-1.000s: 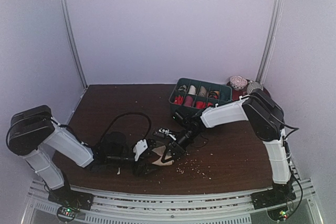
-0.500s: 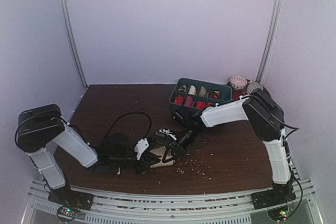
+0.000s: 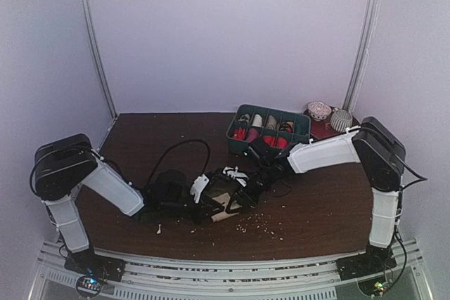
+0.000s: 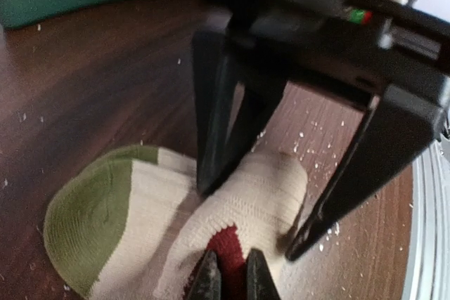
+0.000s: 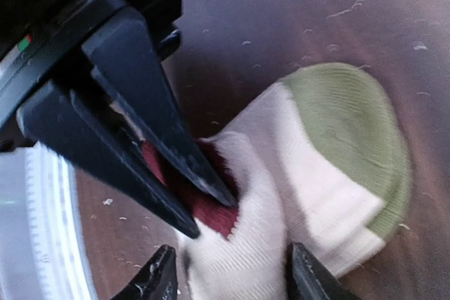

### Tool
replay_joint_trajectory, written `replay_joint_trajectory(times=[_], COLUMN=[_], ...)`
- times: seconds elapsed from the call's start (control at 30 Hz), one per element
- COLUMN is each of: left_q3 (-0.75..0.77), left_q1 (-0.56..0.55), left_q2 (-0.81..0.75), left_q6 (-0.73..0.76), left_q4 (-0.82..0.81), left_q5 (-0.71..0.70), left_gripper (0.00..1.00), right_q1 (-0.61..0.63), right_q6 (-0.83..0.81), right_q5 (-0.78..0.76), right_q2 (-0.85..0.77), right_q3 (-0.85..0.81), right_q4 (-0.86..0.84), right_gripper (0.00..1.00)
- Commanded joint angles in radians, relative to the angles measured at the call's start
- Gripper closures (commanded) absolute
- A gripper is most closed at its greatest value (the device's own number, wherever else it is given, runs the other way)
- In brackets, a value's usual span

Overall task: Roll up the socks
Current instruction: Roll a pair of socks at the center of the board.

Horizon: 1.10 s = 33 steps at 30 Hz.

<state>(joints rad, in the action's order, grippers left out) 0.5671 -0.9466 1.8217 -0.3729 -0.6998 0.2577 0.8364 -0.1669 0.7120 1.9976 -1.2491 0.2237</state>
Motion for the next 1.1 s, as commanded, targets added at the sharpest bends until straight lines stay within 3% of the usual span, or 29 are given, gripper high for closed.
replay_joint_trajectory(times=[0.0, 0.13, 0.27, 0.47, 0.77, 0.9, 1.07], left_q3=[-0.088, -0.094, -0.111, -0.100, -0.098, -0.101, -0.070], left_q1=[0.033, 0.044, 0.052, 0.059, 0.070, 0.075, 0.078], left_q2=[0.111, 0.113, 0.130, 0.161, 0.156, 0.153, 0.091], left_q6=[-0.169, -0.204, -0.220, -0.197, -0.170, -0.149, -0.072], left_q4=[0.423, 0.497, 0.480, 0.516, 0.535, 0.515, 0.494], left_q5=[0.070, 0.103, 0.158, 0.194, 0.225, 0.262, 0.273], left_gripper=[1.00, 1.00, 1.00, 1.00, 1.00, 1.00, 1.00], right_q1=[0.017, 0.051, 0.078, 0.122, 0.135, 0.133, 0.135], right_q6=[-0.072, -0.234, -0.355, -0.495, -0.543, -0.535, -0.464], right_q5=[-0.181, -0.222, -0.239, -0.295, -0.402, -0.402, -0.412], right_q2=[-0.161, -0.287, -0.334, -0.284, -0.138, -0.081, -0.026], right_q3=[0.147, 0.345, 0.438, 0.406, 0.328, 0.300, 0.263], right_q4=[-0.267, -0.469, -0.535, -0.490, -0.450, -0.412, -0.321], right_gripper=[0.44, 0.38, 0.35, 0.33, 0.33, 0.39, 0.55])
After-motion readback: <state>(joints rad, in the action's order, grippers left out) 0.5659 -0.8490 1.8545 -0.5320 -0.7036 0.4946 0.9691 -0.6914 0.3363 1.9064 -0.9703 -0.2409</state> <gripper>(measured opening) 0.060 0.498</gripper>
